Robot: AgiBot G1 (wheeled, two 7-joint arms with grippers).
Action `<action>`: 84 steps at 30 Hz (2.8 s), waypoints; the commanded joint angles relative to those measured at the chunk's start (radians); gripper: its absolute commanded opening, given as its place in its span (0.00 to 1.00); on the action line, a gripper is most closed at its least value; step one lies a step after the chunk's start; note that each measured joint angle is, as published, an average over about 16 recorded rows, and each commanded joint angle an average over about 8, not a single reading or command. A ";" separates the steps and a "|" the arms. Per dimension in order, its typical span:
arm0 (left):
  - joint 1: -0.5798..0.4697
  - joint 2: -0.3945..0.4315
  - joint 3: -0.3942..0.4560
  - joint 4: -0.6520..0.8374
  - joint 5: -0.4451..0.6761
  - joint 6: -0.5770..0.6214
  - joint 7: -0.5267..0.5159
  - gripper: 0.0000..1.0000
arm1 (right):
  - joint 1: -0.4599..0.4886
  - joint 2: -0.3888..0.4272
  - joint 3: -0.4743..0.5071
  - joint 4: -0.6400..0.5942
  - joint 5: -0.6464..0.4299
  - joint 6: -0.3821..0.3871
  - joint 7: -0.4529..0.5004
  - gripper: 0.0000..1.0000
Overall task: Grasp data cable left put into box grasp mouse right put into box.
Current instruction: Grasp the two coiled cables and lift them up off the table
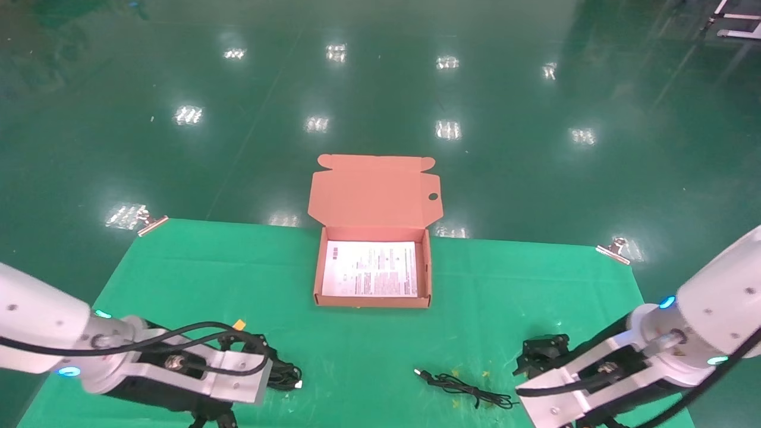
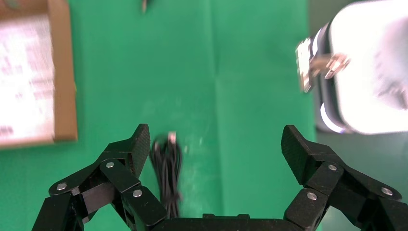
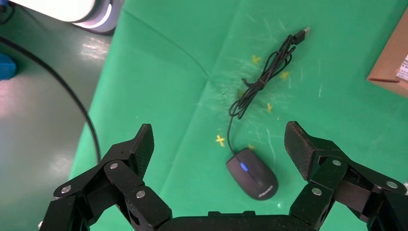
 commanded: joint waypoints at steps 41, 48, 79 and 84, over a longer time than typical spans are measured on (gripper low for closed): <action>-0.030 0.281 0.077 0.706 0.296 -0.335 0.006 1.00 | -0.223 -0.262 -0.064 -0.449 -0.208 0.447 0.024 1.00; -0.055 0.304 0.079 0.793 0.290 -0.328 0.077 0.73 | -0.224 -0.322 -0.068 -0.568 -0.207 0.464 -0.014 0.89; -0.057 0.307 0.081 0.803 0.288 -0.321 0.087 0.00 | -0.223 -0.330 -0.070 -0.583 -0.209 0.465 -0.018 0.00; -0.056 0.306 0.081 0.801 0.288 -0.322 0.086 0.00 | -0.223 -0.329 -0.070 -0.581 -0.209 0.465 -0.017 0.00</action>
